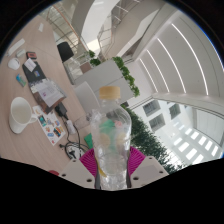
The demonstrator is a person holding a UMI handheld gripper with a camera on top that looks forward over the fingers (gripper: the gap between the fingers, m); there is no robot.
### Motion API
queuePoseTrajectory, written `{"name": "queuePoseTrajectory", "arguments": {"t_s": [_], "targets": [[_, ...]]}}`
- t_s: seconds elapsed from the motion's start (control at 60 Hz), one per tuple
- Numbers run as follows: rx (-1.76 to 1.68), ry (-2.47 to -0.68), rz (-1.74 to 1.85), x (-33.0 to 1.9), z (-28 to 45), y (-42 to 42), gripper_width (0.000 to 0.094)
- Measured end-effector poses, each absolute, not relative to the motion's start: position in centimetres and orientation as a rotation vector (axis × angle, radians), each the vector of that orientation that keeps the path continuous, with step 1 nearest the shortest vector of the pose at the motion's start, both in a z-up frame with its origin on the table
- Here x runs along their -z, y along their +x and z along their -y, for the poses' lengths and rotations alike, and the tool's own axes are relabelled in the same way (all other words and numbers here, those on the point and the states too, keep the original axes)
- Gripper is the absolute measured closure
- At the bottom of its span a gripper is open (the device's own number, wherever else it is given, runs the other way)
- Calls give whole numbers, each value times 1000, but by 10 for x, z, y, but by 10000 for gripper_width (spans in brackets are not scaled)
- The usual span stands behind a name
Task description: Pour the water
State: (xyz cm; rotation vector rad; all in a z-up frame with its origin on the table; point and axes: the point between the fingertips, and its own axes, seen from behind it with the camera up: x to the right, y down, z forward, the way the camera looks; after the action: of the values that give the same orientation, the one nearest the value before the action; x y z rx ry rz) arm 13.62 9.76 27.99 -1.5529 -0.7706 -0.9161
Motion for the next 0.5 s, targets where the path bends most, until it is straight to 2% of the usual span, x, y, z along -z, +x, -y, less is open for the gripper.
{"name": "queuePoseTrajectory", "arguments": {"t_s": [0.133,0.2,0.367,0.383,0.5], "targets": [[1290,-1408,1276,-220,-110,79,589],[1398,-1323,1506,-201,-110,69,589],[1723,-1034,1859,-205,-119,53,586],[1752,-1012,1862,-214,-110,52,587],[1850,-969,1890,-213,-119,51,588]]}}
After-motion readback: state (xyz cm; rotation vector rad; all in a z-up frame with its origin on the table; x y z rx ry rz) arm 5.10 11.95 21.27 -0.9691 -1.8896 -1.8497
